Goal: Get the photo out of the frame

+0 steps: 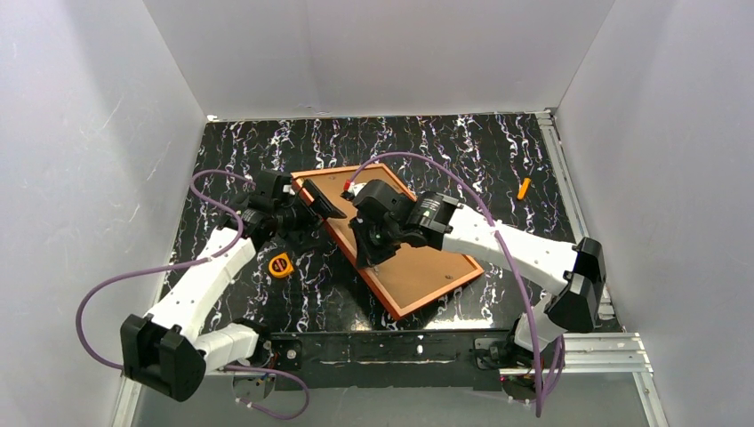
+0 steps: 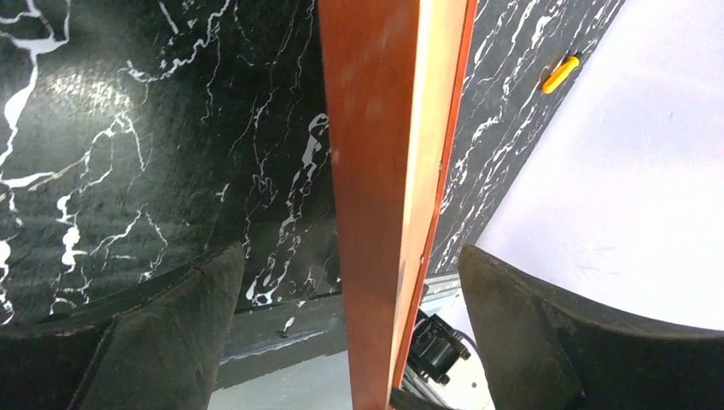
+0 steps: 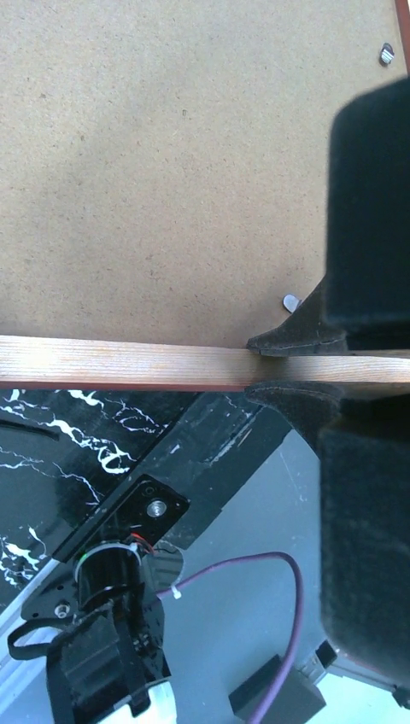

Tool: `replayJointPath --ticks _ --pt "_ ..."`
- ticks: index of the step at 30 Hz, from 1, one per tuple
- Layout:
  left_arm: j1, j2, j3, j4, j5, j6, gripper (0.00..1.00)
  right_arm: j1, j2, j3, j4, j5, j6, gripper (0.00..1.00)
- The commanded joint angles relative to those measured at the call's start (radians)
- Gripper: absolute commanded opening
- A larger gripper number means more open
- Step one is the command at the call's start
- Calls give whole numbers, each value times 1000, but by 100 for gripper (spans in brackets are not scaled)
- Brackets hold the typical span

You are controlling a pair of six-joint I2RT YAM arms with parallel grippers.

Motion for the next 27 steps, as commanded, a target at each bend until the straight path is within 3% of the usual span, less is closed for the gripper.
replayJointPath --ticks 1,5,11,18,23,27 --pt "11 31 19 59 94 57 95 -9 -90 -15 81 -79 -27 1" --pt "11 49 7 133 98 55 88 -21 -100 -34 93 -114 -39 1" --pt "11 94 29 64 62 49 56 -30 -109 -47 115 -166 -55 1" --pt "11 79 33 34 24 48 30 -28 -110 -25 39 -113 -61 1" --pt "11 75 88 -50 -4 95 8 7 -111 47 -124 102 -57 47" --pt "11 78 115 -104 -14 108 2 81 -103 103 -225 298 -34 74"
